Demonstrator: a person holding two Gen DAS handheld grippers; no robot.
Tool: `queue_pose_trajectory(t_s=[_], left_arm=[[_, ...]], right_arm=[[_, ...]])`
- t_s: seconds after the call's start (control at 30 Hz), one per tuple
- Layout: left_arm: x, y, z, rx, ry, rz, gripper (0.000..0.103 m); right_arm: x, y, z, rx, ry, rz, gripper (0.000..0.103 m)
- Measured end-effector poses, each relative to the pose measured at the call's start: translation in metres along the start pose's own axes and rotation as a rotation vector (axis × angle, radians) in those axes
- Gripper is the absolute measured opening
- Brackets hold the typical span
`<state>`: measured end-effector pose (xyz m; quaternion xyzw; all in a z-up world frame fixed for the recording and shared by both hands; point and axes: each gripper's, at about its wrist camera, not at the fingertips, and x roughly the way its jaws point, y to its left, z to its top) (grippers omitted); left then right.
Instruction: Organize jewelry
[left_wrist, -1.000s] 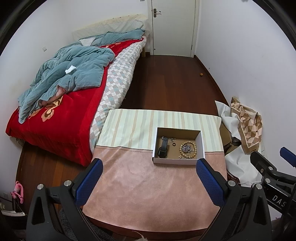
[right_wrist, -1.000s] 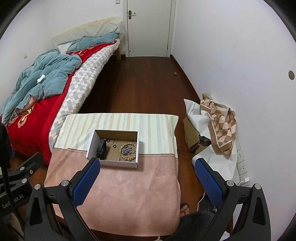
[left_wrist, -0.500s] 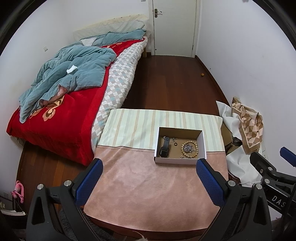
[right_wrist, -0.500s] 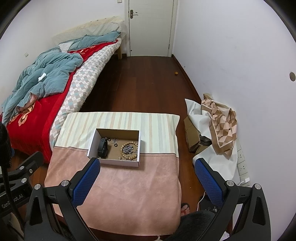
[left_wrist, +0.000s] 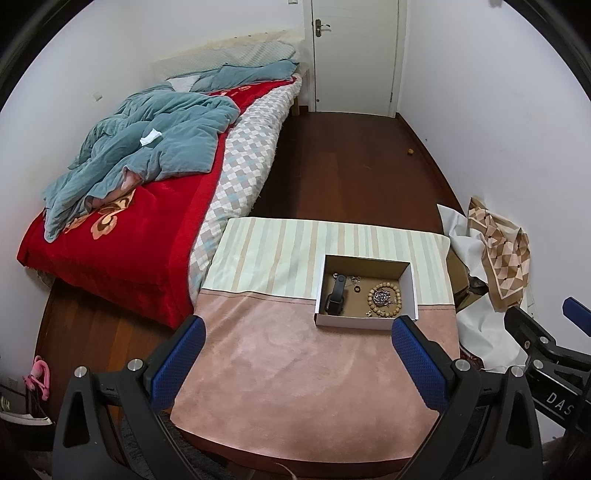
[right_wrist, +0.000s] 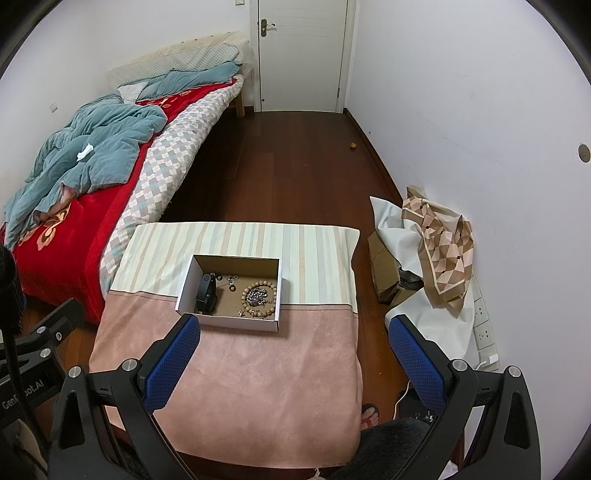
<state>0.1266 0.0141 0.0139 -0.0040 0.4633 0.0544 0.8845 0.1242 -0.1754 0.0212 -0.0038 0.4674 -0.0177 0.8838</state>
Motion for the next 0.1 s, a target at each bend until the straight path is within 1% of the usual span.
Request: queue_pose_trajectory(t_s=[0.1], left_arm=[[-0.0001, 0.0003, -0.0002, -0.001, 0.003, -0.004, 0.103]], right_arm=[[0.0001, -0.0003, 0.0001, 0.001, 0.0, 0.0, 0.103]])
